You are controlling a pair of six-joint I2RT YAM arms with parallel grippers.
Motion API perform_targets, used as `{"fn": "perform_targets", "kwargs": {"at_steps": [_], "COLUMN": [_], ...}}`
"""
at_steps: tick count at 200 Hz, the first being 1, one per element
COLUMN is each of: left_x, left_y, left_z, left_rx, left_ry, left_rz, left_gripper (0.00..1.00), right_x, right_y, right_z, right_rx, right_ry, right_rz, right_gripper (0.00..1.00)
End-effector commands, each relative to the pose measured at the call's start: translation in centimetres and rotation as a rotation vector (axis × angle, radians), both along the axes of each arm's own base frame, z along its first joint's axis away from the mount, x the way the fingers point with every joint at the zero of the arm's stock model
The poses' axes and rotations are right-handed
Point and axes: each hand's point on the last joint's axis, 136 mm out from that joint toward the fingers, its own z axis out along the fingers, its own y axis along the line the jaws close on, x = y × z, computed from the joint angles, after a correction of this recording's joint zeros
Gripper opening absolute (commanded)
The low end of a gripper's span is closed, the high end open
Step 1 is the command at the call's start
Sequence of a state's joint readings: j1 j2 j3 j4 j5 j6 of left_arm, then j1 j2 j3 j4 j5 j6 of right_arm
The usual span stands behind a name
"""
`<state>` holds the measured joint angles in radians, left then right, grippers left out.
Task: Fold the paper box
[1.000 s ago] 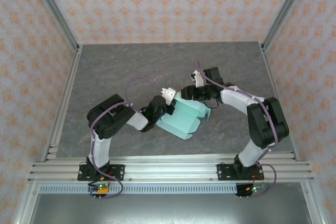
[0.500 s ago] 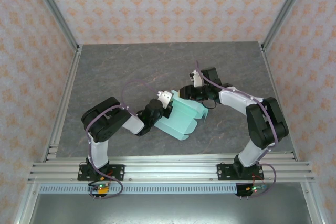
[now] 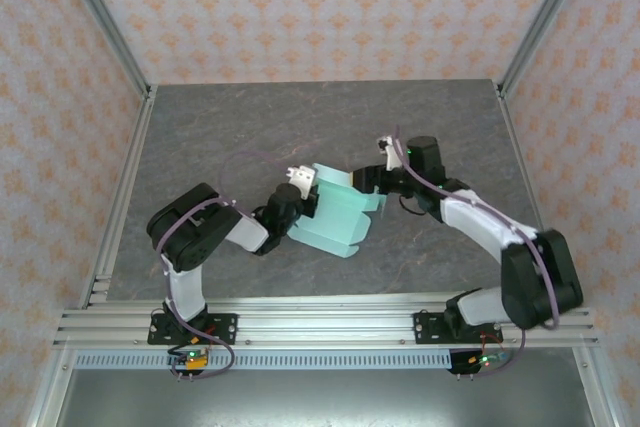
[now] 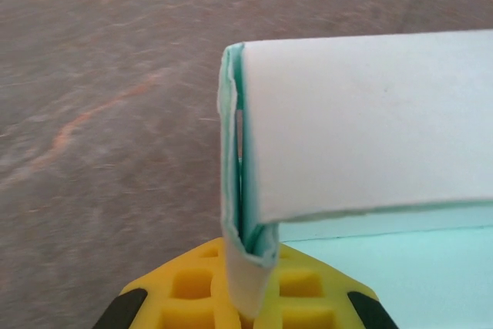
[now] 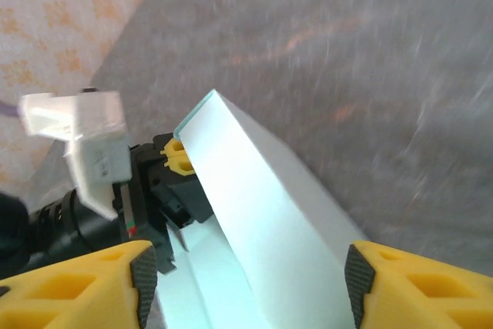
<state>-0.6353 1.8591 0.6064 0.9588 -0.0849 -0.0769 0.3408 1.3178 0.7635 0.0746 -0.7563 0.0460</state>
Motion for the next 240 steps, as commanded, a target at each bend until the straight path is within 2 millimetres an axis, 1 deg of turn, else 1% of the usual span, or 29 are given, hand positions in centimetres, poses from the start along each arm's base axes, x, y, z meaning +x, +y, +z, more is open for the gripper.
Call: {"fn": "perform_targets", "kwargs": {"at_steps": [1, 17, 29, 45, 51, 66, 84, 98, 117, 136, 150, 167, 174, 182, 187, 190, 202, 223, 240], "left_x": [0.3, 0.5, 0.7, 0.8, 0.9, 1.2, 1.3, 1.3, 1.2, 1.3, 1.2, 1.3, 1.4, 1.4, 1.5, 1.5, 1.6, 1.7, 1.7], "left_y": [1.7, 2.4, 3.1, 3.8, 3.9, 3.8, 3.7, 3.2, 2.2, 1.7, 1.6, 1.6, 1.5, 1.6, 1.7, 1.7, 1.9, 2.6, 3.2], "left_z": [1.6, 2.0, 2.1, 2.3, 2.5, 2.3, 2.2, 2.2, 2.5, 2.7, 2.6, 2.5, 2.5, 2.4, 2.5, 2.5, 2.4, 1.9, 1.9], "left_rx": [-0.075, -0.12, -0.157, -0.205, -0.22, -0.252, -0.297, -0.32, -0.347, -0.361, -0.359, -0.362, -0.366, -0.371, -0.376, -0.378, -0.386, -0.386, -0.385], "left_ry": [0.02, 0.046, 0.064, 0.082, 0.088, 0.128, 0.143, 0.155, 0.161, 0.165, 0.181, 0.196, 0.201, 0.21, 0.21, 0.212, 0.214, 0.224, 0.224], "left_rz": [0.048, 0.048, 0.057, 0.061, 0.058, 0.026, -0.01, -0.043, -0.096, -0.123, -0.126, -0.117, -0.115, -0.104, -0.097, -0.095, -0.07, -0.014, 0.028], "left_gripper": [0.0, 0.0, 0.0, 0.0, 0.0, 0.0, 0.0, 0.0, 0.0, 0.0, 0.0, 0.0, 0.0, 0.0, 0.0, 0.0, 0.0, 0.0, 0.0], "right_x": [0.6, 0.7, 0.8, 0.9, 0.6, -0.9, -1.3, -1.6, -0.5, 0.2, 0.1, -0.4, -0.6, -0.5, -0.2, 0.0, 1.3, 3.5, 4.5], "right_y": [-2.0, -3.6, -4.8, -5.4, -5.3, -4.5, -3.7, -2.3, -1.2, -0.3, 0.4, 1.5, 2.0, 2.3, 2.5, 2.6, 2.9, 2.5, 2.3], "right_z": [2.8, 3.0, 2.7, 2.0, 1.8, 0.9, 0.8, 0.9, -0.2, 0.0, 0.3, 0.2, -0.2, -0.8, -1.3, -1.6, -2.1, -2.0, -2.1], "right_rx": [-0.084, -0.078, -0.093, -0.118, -0.127, -0.18, -0.189, -0.185, -0.26, -0.237, -0.226, -0.223, -0.242, -0.273, -0.299, -0.314, -0.352, -0.377, -0.383], "right_ry": [-0.25, -0.236, -0.235, -0.248, -0.255, -0.272, -0.251, -0.279, -0.3, -0.312, -0.33, -0.327, -0.321, -0.328, -0.341, -0.341, -0.401, -0.461, -0.476], "right_rz": [-0.019, -0.024, -0.036, -0.038, -0.011, 0.134, 0.226, 0.323, 0.328, 0.356, 0.389, 0.436, 0.45, 0.439, 0.414, 0.391, 0.275, 0.054, -0.082], "right_gripper": [0.69, 0.68, 0.67, 0.66, 0.64, 0.62, 0.62, 0.6, 0.6, 0.58, 0.57, 0.5, 0.46, 0.4, 0.39, 0.39, 0.38, 0.38, 0.39]}}
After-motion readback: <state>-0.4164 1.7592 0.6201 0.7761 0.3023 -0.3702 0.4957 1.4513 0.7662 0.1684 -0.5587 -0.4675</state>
